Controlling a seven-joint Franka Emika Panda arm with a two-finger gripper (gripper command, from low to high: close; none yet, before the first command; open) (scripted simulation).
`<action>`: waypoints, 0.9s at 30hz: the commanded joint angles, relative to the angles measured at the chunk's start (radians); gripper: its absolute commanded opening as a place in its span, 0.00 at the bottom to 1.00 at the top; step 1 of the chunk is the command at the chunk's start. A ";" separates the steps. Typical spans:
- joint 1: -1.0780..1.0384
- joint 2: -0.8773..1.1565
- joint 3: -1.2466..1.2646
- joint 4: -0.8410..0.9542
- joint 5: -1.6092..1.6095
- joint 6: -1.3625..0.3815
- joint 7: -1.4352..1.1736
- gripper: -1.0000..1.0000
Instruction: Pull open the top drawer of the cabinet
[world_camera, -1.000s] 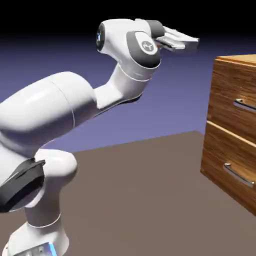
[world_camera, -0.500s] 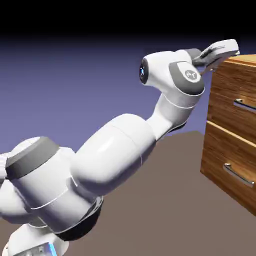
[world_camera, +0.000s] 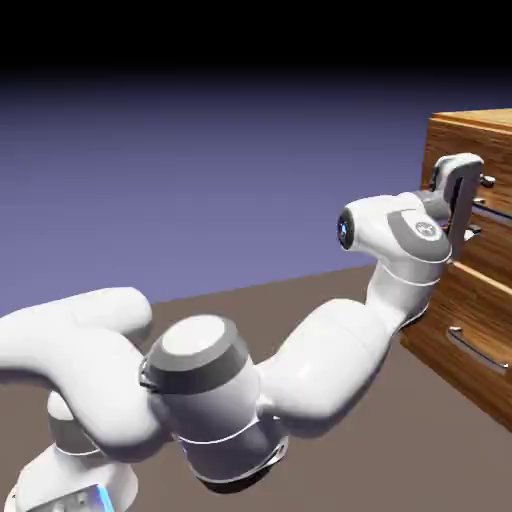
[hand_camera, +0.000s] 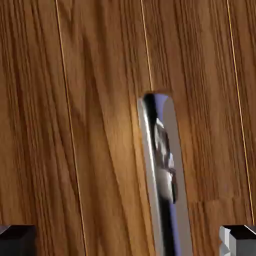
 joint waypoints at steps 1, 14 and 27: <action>0.025 0.001 -0.003 0.036 0.001 0.011 -0.006 0.50; 0.000 -0.002 0.001 -0.001 0.000 -0.001 -0.002 0.00; -0.377 -0.024 0.055 -0.472 0.037 -0.095 0.039 0.00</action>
